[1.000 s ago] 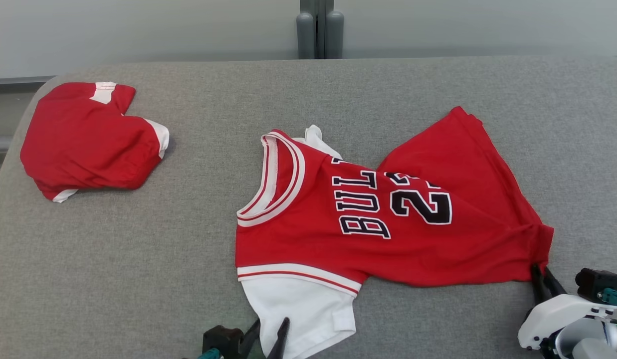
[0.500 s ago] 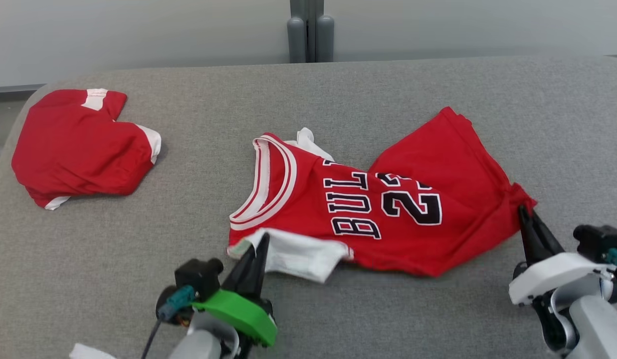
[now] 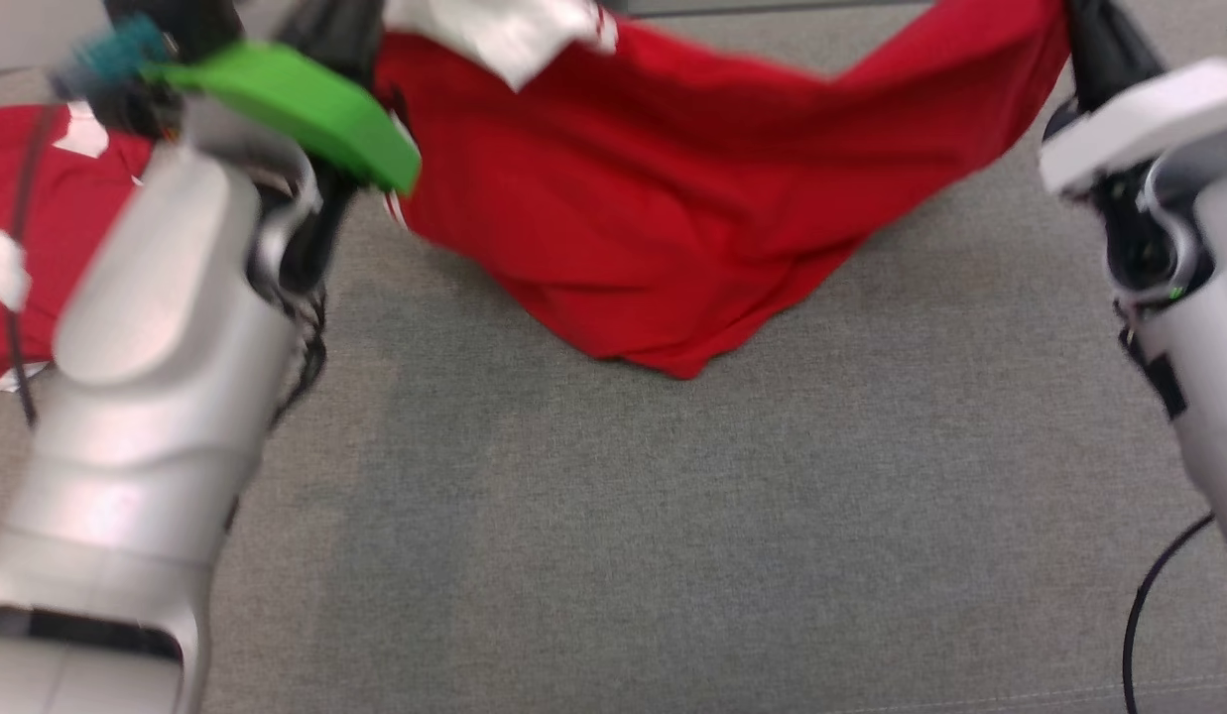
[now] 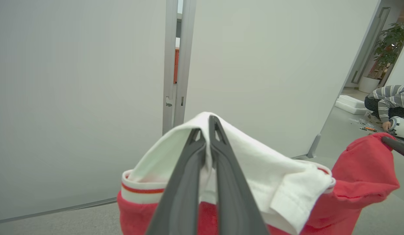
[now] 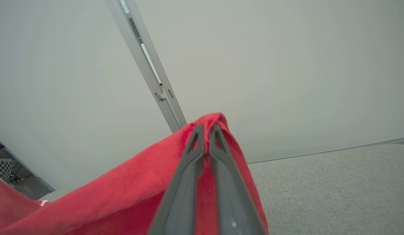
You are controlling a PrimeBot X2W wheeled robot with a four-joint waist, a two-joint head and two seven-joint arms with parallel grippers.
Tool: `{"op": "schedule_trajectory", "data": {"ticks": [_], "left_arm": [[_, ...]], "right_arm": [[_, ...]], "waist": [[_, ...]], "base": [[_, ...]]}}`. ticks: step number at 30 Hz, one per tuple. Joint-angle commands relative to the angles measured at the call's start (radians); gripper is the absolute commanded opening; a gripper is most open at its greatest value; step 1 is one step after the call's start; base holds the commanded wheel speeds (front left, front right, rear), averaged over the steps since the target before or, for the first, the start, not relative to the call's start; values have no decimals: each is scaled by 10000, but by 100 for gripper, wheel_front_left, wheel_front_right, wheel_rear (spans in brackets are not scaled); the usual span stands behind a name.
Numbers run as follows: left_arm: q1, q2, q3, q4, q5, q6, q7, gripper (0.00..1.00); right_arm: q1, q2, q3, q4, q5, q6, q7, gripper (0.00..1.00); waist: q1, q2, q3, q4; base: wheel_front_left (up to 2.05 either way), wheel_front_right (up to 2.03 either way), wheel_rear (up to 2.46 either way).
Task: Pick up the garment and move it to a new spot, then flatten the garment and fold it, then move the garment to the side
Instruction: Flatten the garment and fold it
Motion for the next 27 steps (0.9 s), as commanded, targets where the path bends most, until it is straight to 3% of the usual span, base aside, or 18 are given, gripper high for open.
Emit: {"op": "schedule_trajectory", "data": {"ticks": [1, 8, 16, 20, 27], "left_arm": [[-951, 22, 266, 349, -344, -20, 20, 0], [-5202, -106, 529, 2419, -236, -22, -47, 0], [-7968, -336, 258, 3644, -186, -21, -665, 0], [-8291, -562, 38, 3926, -478, -21, -857, 0], [-7215, -257, -172, 4203, -1124, -22, -1280, 0]], "right_arm": [[-858, -85, -17, 286, 280, 0, 206, 0], [-4807, -52, 5, 2082, 853, 0, 653, 0], [-7257, 38, 340, 3440, 989, 0, 139, 0], [-7607, 3, 683, 3612, 1139, 0, -35, 0], [-6812, -4, 1407, 3367, 1758, 0, -516, 0]], "waist": [[-1, 0, 1211, -333], [-1, 0, 2167, -574], [-1, 0, 2246, -634], [-1, 0, 2363, -528], [-1, 0, 2490, -661]], "base": [[0, 0, 0], [0, 0, 0], [0, 0, 0], [0, 0, 0], [0, 0, 0]]}}
